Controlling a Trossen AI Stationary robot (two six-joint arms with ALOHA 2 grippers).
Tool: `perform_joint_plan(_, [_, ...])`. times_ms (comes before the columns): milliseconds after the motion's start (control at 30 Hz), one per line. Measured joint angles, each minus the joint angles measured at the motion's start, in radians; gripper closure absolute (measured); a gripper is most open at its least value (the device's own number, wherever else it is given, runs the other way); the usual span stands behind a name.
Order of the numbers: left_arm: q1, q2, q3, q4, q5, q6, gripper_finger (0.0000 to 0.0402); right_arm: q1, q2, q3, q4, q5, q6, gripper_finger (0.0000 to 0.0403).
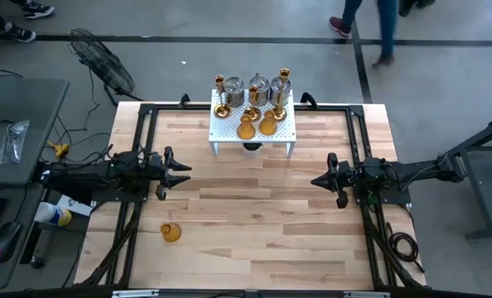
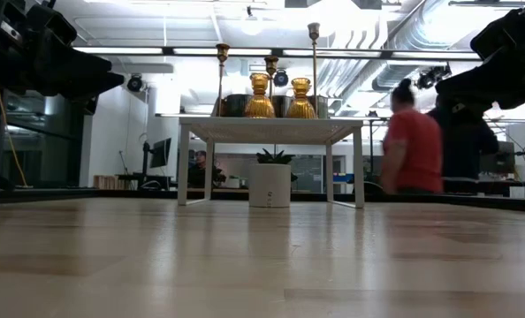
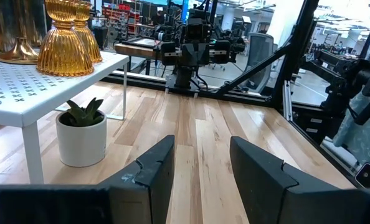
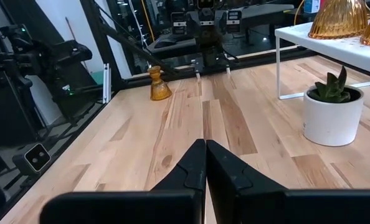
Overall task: Pick & Place candle stick holders
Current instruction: Put the gold candle holder on the shelf
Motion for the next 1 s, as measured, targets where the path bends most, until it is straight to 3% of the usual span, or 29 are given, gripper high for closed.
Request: perform_joint_plan(1000, [0.0,0.0,0.003,-0.001,0.007,-0.016,0.025,0.0,0.0,0.0,0.001,0.0,0.0,0.04])
